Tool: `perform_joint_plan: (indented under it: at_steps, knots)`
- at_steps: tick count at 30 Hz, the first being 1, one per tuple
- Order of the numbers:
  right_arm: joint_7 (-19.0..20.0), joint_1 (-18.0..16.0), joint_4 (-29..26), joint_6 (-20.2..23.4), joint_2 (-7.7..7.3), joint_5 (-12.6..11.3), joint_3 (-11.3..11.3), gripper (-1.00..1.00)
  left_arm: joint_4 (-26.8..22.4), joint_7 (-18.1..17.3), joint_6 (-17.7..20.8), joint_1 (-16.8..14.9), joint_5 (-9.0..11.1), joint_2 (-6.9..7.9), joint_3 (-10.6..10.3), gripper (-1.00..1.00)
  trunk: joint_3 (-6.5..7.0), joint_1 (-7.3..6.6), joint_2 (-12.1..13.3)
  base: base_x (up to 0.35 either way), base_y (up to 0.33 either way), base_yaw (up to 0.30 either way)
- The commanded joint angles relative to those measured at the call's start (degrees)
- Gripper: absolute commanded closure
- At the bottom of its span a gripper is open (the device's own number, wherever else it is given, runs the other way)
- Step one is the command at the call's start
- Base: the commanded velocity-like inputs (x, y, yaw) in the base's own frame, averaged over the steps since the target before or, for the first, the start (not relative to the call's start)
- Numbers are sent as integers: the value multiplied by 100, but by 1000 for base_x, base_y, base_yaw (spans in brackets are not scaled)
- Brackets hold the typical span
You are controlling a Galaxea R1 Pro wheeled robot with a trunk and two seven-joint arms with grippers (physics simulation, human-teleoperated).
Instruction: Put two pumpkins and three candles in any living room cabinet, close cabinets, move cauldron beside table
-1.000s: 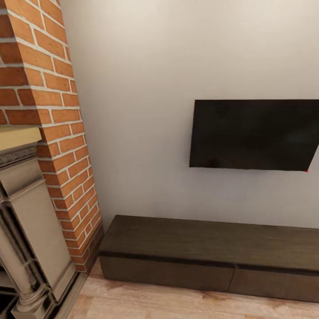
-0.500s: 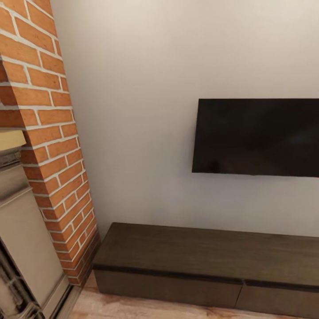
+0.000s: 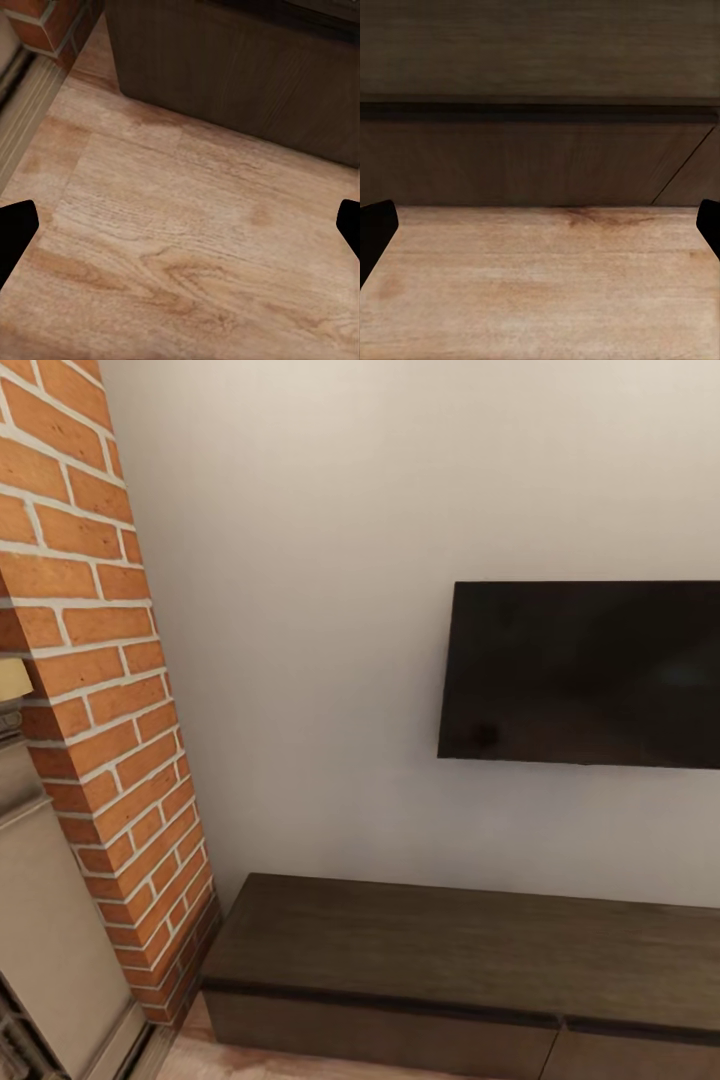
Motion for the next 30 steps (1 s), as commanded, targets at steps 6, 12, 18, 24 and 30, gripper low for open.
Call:
perform_joint_plan:
  at_steps: [6, 12, 18, 24, 30]
  knots:
    - [-20, -3, -2, -15, 2, 7, 0, -100, -79, 19, -20, -2, 36, -27, -13, -100, -97, 111, -205, 2, 0, 0]
    - [-20, -7, -2, -15, 2, 7, 0, -100, -80, 19, -17, -2, 36, -28, -19, -100, -204, 242, -446, 0, 0, 0]
    - [-20, -3, 0, -15, 2, 7, 0, -100, -80, 25, -6, -2, 33, -32, -20, -100, -312, 374, -687, 0, 0, 0]
    - [-20, -5, 6, -15, 2, 7, 0, -100, -82, 21, 17, -2, 28, -36, -29, -100, -420, 506, -927, 0, 0, 0]
    - [-20, -4, 7, -15, 2, 7, 0, -100, -93, 20, 27, -2, 27, -30, -36, -100, -527, 638, -1168, 0, 0, 0]
